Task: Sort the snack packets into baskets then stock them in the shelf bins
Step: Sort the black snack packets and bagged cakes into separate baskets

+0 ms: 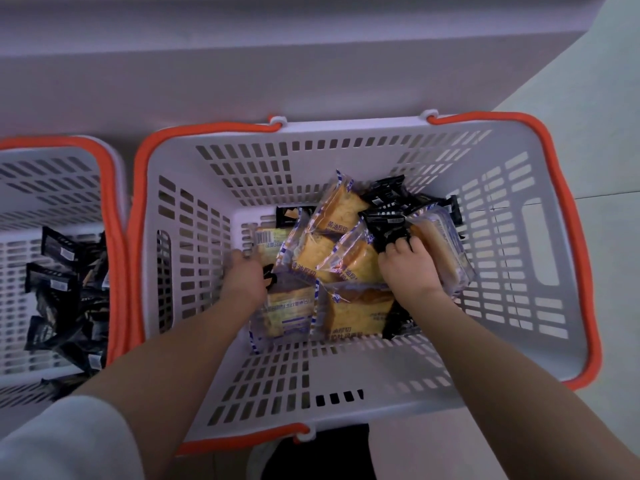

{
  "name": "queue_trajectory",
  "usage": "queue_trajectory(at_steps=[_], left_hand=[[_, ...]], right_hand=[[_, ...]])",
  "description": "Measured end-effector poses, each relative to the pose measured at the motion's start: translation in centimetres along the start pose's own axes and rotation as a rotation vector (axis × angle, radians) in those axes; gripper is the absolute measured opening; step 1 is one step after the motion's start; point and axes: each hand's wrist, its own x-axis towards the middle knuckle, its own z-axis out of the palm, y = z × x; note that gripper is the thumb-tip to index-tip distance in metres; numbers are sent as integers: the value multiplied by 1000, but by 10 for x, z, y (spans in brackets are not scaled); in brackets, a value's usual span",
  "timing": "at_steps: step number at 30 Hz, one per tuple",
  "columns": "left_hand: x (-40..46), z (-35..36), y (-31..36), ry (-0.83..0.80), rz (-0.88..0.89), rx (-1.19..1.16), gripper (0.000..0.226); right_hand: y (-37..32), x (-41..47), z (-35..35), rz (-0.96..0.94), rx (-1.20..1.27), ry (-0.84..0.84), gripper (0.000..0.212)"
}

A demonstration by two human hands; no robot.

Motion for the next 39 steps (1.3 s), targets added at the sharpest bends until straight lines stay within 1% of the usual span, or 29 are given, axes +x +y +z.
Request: queue_trajectory(at_steps=[2,3,5,7,8,11,12,14,15,17,19,21,24,28,30,31,34,35,37,39], left_hand=[[-2,0,-6,15,-6,-145,41],[-3,1,-7,16,-13,-169,39],[-8,4,-8,-23,-18,-122,40],[-15,5,-8,-85,-6,-37,41],[-19,3,-8,-105,8,3,42],[-33,-17,-7,-88,81,60,34],[-40,-28,-5,-51,107,34,32],[-58,-53,-4,64,195,-110,32],[-70,-68,-6,129,255,-198,33],[-94,-97,-17,276,374,-336,32],[-118,-121,-36,455,437,-467,31],[-139,-138,-59,590,412,-628,28],[-158,-147,-99,706,299,-874,25],[-178,-138,-156,819,194,-1030,22],[-186,-129,-184,846,134,-1076,21],[-188,-124,-196,843,103,-1087,20],[-189,-113,-219,842,10,-1066,21],[-188,-109,-222,843,-22,-1047,22],[-183,-102,-224,833,-56,-990,21],[-177,-93,-224,813,-29,-931,20]], right_hand=[[2,-3,-4,-14,23,51,30],[3,-5,-8,-12,40,88,29],[4,-7,-19,14,98,152,28],[3,-8,-35,67,218,221,30],[1,-10,-44,118,337,272,28],[-8,-17,-82,269,850,401,14],[-11,-19,-93,284,1016,412,9],[-18,-25,-116,289,1284,412,19],[-22,-28,-129,294,1391,420,20],[-29,-31,-155,311,1561,447,17],[-38,-28,-184,302,1662,439,17],[-52,-22,-216,251,1668,403,18],[-90,-16,-258,121,1583,392,21],[-164,-19,-288,-74,1371,380,19],[-203,-21,-295,-171,1304,358,22],[-221,-20,-296,-187,1282,341,23],[-267,-13,-290,-105,1185,272,16],[-278,-10,-285,-76,1168,238,19],[-291,-6,-273,-24,1263,144,31],[-292,-7,-266,26,1347,110,32]])
